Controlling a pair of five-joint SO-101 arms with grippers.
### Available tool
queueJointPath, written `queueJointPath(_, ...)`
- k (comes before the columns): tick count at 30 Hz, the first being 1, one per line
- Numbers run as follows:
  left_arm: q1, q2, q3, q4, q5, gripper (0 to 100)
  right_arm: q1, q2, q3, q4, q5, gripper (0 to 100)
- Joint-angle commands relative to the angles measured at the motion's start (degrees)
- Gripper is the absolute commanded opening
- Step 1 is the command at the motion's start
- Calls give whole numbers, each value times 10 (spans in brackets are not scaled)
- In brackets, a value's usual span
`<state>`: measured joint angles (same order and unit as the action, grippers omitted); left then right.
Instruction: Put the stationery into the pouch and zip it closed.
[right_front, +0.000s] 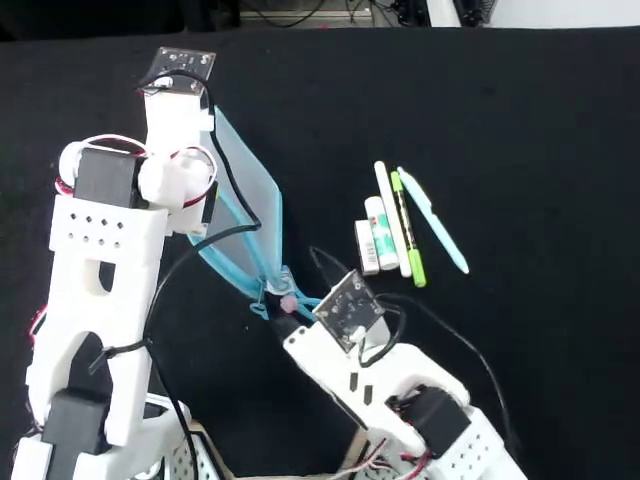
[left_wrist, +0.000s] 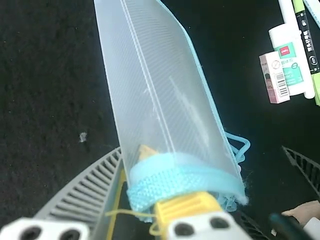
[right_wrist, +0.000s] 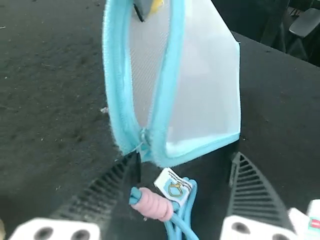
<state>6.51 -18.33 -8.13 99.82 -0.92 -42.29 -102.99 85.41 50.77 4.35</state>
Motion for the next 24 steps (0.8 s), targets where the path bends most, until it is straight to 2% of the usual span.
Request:
queueJointPath(1,16,1,-22,5,-4,33,-8,-37,-52,33,1,279)
queueJointPath(10,16,1,-24,-12,-4,33,-64,-37,-26,8,1,279)
queueJointPath(14,17,-3,-34,-10,-3,33,-66,-37,27,-55,-3,280)
queueJointPath(20,18,-1,-44,-1,28,34,-12,-35,91,-169,-5,279)
queueJointPath(24,51,0,-37,11,26,34,32,-32,100,-206,-5,277)
